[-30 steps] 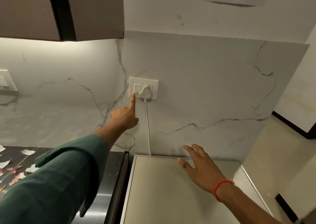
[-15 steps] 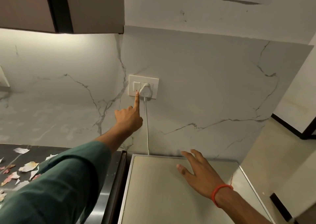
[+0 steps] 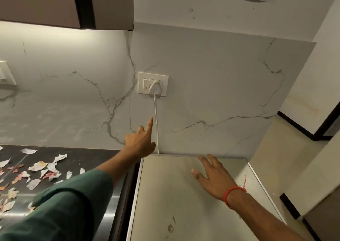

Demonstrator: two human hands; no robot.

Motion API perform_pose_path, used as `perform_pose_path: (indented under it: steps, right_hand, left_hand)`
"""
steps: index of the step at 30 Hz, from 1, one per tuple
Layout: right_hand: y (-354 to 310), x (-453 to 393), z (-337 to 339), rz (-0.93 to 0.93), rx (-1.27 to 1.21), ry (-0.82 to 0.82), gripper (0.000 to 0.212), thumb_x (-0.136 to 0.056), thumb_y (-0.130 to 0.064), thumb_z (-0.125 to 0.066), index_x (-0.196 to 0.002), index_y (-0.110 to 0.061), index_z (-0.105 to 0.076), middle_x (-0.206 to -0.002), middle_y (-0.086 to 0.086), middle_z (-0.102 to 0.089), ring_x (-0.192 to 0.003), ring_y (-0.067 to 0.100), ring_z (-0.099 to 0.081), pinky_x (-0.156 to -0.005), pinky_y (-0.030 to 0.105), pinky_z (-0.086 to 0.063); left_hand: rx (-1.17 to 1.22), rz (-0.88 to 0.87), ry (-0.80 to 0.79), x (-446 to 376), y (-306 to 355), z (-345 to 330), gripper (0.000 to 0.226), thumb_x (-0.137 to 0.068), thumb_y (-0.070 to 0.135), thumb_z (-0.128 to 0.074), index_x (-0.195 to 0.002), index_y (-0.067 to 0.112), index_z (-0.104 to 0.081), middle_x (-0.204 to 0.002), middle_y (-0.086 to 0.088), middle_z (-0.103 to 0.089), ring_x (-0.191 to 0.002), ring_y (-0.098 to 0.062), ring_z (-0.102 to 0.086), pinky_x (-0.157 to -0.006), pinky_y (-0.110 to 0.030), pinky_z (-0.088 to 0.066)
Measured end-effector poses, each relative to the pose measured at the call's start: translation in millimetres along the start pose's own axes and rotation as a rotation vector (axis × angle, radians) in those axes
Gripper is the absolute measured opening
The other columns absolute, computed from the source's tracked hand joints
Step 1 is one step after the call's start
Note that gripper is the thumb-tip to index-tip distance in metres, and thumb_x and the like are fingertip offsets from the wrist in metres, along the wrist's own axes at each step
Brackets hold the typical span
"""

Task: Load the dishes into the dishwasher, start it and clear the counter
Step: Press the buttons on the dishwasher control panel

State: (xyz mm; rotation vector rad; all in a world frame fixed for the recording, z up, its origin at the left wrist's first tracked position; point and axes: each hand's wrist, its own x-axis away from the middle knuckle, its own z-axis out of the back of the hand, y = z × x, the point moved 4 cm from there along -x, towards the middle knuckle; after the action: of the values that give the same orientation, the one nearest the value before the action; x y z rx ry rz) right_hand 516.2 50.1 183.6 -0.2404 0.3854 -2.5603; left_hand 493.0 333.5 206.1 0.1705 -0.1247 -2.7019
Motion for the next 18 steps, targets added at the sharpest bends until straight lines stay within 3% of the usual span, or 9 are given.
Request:
perform_pose_path:
  steps: [3, 7, 13, 18]
  right_hand:
    - [-2.1, 16.1, -9.2, -0.005, 0.013, -0.018, 0.068, -0.100, -0.063, -0.033, -0.158, -0.032, -0.019, -0.168, 0.005, -0.009, -0.154, 0.023, -0.012, -0.123, 0.039, -0.021]
    - [-3.4, 41.4, -20.0, -0.006, 0.029, -0.039, 0.069, -0.099, -0.064, -0.032, -0.159, -0.032, -0.018, -0.168, 0.006, -0.009, -0.154, 0.024, -0.012, -0.123, 0.040, -0.022]
    - [-7.7, 73.8, -26.0, 0.011, 0.031, -0.044, 0.071, -0.100, -0.062, -0.034, -0.159, -0.026, -0.019, -0.166, 0.013, -0.012, -0.153, 0.029, -0.014, -0.124, 0.039, -0.018]
    - [-5.1, 116.3, -36.4, 0.047, -0.052, -0.035, 0.071, -0.100, -0.062, -0.036, -0.159, -0.025, -0.022, -0.165, 0.014, -0.016, -0.153, 0.030, -0.015, -0.123, 0.043, -0.020]
  left_hand:
    - [-0.012, -0.046, -0.025, 28.2, 10.2, -14.9, 0.102, -0.097, 0.052, -0.057, -0.158, 0.035, 0.023, -0.137, -0.014, -0.047, -0.097, -0.028, -0.064, -0.085, -0.044, -0.055]
    - [0.003, -0.046, -0.082, 70.8, 17.2, -30.4, 0.102, -0.096, 0.053, -0.058, -0.159, 0.035, 0.019, -0.144, -0.014, -0.043, -0.111, -0.033, -0.061, -0.092, -0.048, -0.051]
    - [0.006, 0.008, -0.160, 144.2, 30.4, -33.0, 0.099, -0.097, 0.054, -0.056, -0.159, 0.035, 0.018, -0.161, -0.020, -0.025, -0.136, -0.039, -0.047, -0.103, -0.054, -0.046]
    - [-0.004, 0.020, -0.168, 212.9, 46.5, -32.1, 0.097, -0.097, 0.056, -0.056, -0.160, 0.033, 0.014, -0.164, -0.016, -0.021, -0.142, -0.039, -0.039, -0.107, -0.056, -0.044]
